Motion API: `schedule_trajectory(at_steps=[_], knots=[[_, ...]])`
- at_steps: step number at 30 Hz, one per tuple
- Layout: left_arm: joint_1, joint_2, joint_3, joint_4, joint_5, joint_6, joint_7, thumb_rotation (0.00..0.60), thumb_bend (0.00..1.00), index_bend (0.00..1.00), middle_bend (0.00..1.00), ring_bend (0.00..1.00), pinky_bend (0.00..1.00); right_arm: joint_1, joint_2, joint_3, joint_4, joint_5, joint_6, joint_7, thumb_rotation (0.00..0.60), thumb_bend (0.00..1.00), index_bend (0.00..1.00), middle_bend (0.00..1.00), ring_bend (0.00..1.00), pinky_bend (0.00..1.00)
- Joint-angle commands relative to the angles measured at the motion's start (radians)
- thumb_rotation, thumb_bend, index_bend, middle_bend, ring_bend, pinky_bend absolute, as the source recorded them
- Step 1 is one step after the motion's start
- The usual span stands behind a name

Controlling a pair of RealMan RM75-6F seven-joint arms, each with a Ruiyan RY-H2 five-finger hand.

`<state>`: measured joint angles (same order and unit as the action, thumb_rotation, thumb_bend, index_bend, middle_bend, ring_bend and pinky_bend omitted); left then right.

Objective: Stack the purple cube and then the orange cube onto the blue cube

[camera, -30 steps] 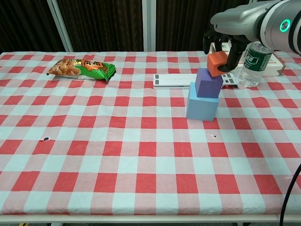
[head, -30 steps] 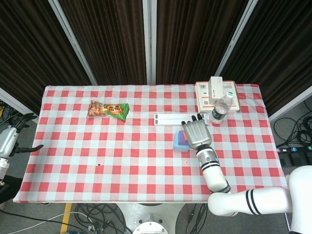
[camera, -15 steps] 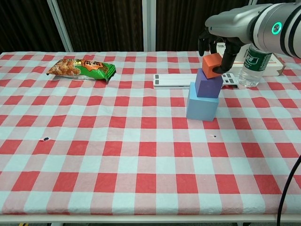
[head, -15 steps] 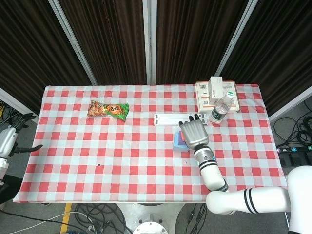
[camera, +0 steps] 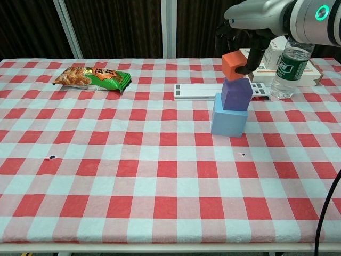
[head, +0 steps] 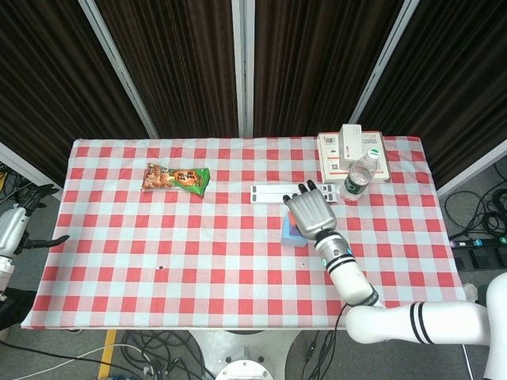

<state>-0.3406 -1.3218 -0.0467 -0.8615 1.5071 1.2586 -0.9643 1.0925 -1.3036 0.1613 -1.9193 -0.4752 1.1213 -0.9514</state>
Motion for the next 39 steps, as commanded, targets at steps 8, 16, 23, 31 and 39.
schedule_trajectory(at_steps=[8,16,23,31,39], knots=[[-0.02,-0.015,-0.013,-0.01,-0.019,-0.035,0.048,0.6,0.08,0.24,0.22,0.16,0.29,-0.052,0.167,-0.022,0.235,-0.556,-0.408,0.411,0.6,0.23,0.32,0.44,0.18,0.15],[-0.04,-0.027,-0.035,-0.045,-0.05,-0.072,0.106,0.6,0.08,0.24,0.22,0.16,0.29,-0.064,0.195,-0.042,0.42,-0.929,-0.524,0.831,0.6,0.22,0.32,0.44,0.18,0.16],[-0.055,-0.038,-0.054,-0.074,-0.071,-0.089,0.17,0.6,0.08,0.24,0.22,0.16,0.29,-0.031,0.198,-0.122,0.522,-1.181,-0.496,1.097,0.6,0.22,0.32,0.44,0.18,0.17],[-0.061,-0.047,-0.065,-0.087,-0.088,-0.098,0.223,0.6,0.08,0.24,0.22,0.16,0.29,0.028,0.15,-0.208,0.68,-1.377,-0.364,1.335,0.6,0.22,0.32,0.44,0.18,0.19],[-0.062,-0.049,-0.075,-0.096,-0.099,-0.099,0.252,0.6,0.08,0.24,0.22,0.16,0.29,0.066,0.098,-0.265,0.792,-1.461,-0.264,1.459,0.6,0.21,0.32,0.44,0.18,0.2]])
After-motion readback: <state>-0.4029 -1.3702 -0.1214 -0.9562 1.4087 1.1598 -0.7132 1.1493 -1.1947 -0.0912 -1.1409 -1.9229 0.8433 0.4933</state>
